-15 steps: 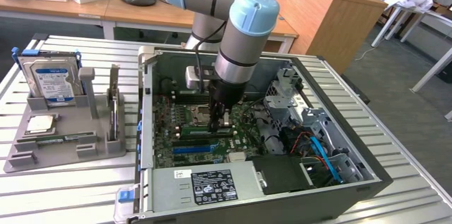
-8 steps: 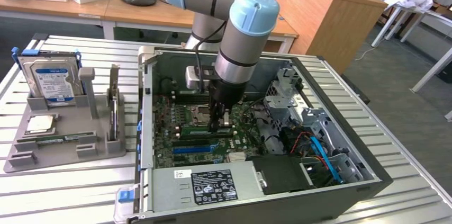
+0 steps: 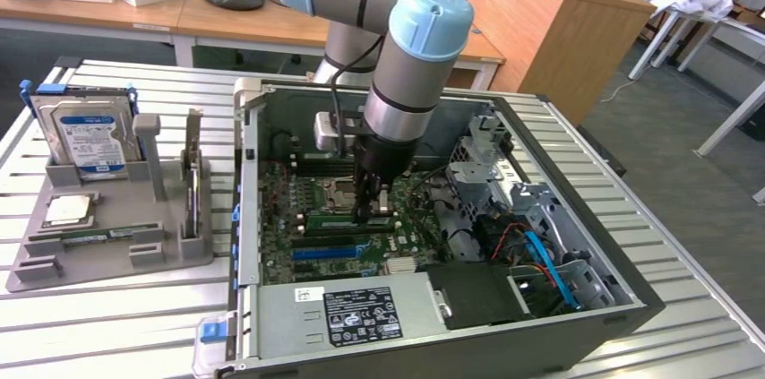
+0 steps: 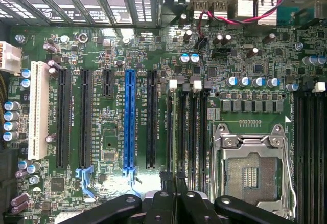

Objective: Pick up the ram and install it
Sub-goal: 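Insert the ram into the slot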

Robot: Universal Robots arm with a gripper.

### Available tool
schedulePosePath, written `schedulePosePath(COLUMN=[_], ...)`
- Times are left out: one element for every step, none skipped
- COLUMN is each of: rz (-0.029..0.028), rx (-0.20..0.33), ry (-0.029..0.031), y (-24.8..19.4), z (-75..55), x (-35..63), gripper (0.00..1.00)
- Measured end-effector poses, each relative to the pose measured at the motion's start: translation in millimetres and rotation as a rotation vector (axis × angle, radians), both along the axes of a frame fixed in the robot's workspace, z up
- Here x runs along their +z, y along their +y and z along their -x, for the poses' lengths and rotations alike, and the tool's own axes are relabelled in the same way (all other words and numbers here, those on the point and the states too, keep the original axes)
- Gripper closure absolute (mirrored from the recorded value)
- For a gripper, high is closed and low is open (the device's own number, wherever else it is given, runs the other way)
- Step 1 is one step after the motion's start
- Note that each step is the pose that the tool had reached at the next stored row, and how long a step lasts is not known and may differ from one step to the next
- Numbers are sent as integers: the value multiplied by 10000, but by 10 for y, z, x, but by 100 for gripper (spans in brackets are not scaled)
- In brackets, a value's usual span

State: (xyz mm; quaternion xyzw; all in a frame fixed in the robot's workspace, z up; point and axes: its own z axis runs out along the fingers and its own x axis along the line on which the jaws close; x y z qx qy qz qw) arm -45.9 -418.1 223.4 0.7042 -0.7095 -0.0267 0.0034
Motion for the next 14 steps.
schedulePosePath(rz=[-1,-1,-2,-3,-4,-5,-9,-14,-16,-16,-14,-13,-12,-13], rx=[0,1,2,3,2,2,2,2,2,2,2,2,2,2], ry=[0,0,0,0,-1,-1,-2,-1,-1,-1,0,1,1,1], y=[0,0,0,0,0,0,0,0,0,0,0,0,-1,0], z=[0,-1,-1,-1,-2,-1,-1,-1,-1,-1,-1,-1,-1,-1], x=[0,0,0,0,1,2,5,5,5,5,4,3,1,-1], gripper=[89,89,89,89,89,89,89,89,89,89,89,89,89,89])
